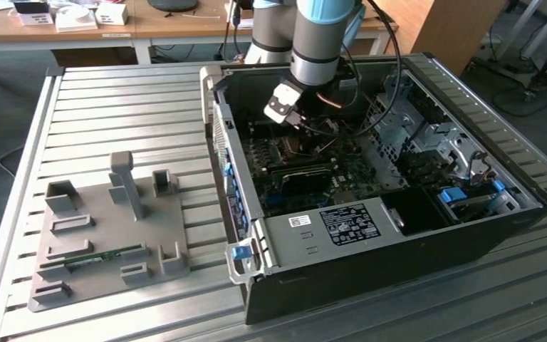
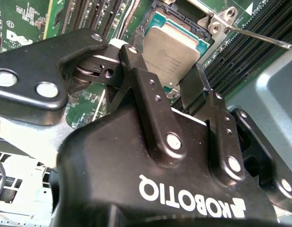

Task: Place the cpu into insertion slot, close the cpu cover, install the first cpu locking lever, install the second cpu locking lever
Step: 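Place the cpu into insertion slot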

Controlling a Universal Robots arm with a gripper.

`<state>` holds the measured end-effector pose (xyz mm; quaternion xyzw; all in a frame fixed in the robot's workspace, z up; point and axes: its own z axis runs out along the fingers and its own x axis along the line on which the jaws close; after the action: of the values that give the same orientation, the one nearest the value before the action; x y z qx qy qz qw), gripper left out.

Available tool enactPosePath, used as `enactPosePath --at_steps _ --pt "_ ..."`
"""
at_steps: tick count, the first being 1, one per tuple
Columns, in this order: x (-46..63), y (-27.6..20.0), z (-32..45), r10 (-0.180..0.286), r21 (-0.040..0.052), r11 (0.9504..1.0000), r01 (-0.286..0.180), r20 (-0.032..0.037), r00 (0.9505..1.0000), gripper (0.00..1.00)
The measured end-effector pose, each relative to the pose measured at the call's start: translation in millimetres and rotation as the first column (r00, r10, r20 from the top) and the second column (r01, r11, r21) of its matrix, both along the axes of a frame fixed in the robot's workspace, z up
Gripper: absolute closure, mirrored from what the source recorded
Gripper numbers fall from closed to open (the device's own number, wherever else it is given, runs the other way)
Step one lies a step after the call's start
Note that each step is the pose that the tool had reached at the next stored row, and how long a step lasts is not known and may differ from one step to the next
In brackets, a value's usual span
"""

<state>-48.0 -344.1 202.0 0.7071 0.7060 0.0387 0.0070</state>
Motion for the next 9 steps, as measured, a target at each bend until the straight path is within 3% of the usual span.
enactPosePath --at_steps 9 --pt "-0.8 0.1 -3.4 0.004 0.0001 1.0 -0.004 0.0001 1.0 0.46"
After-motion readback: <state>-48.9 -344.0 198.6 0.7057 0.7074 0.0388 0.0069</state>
